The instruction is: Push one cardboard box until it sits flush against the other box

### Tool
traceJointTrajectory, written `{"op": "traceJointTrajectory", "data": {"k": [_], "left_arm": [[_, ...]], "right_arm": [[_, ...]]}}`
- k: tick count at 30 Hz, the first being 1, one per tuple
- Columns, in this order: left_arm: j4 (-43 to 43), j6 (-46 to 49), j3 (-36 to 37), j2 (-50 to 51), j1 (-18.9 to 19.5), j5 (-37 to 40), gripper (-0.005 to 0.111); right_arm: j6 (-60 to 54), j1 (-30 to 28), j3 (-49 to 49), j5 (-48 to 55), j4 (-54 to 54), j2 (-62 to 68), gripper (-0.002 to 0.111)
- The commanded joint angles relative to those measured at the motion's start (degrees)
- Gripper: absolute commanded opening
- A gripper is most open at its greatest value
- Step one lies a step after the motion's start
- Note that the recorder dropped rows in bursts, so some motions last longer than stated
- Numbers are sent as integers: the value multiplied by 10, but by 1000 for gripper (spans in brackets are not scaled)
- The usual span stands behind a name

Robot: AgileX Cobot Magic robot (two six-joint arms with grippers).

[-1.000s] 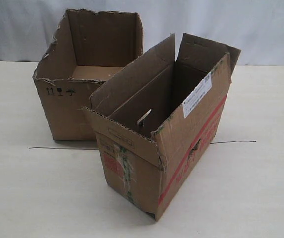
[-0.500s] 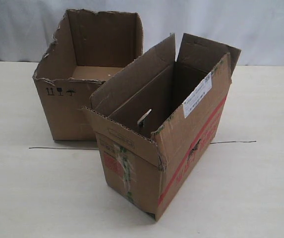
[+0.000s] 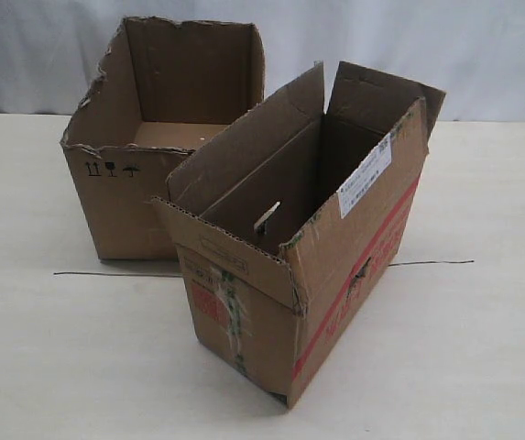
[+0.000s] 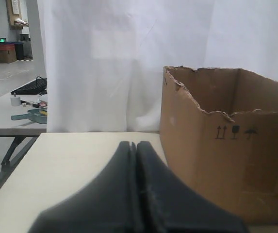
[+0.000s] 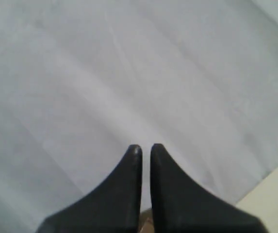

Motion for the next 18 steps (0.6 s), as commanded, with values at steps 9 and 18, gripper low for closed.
{"op": "traceJointTrajectory", "data": {"k": [9, 18], "left_arm": [[0, -2, 1, -1, 2, -7, 0], [0, -2, 1, -1, 2, -7, 0]], "right_arm": [[-213, 28, -332, 478, -187, 274, 5], [-282, 74, -441, 673, -152, 418, 5]]}}
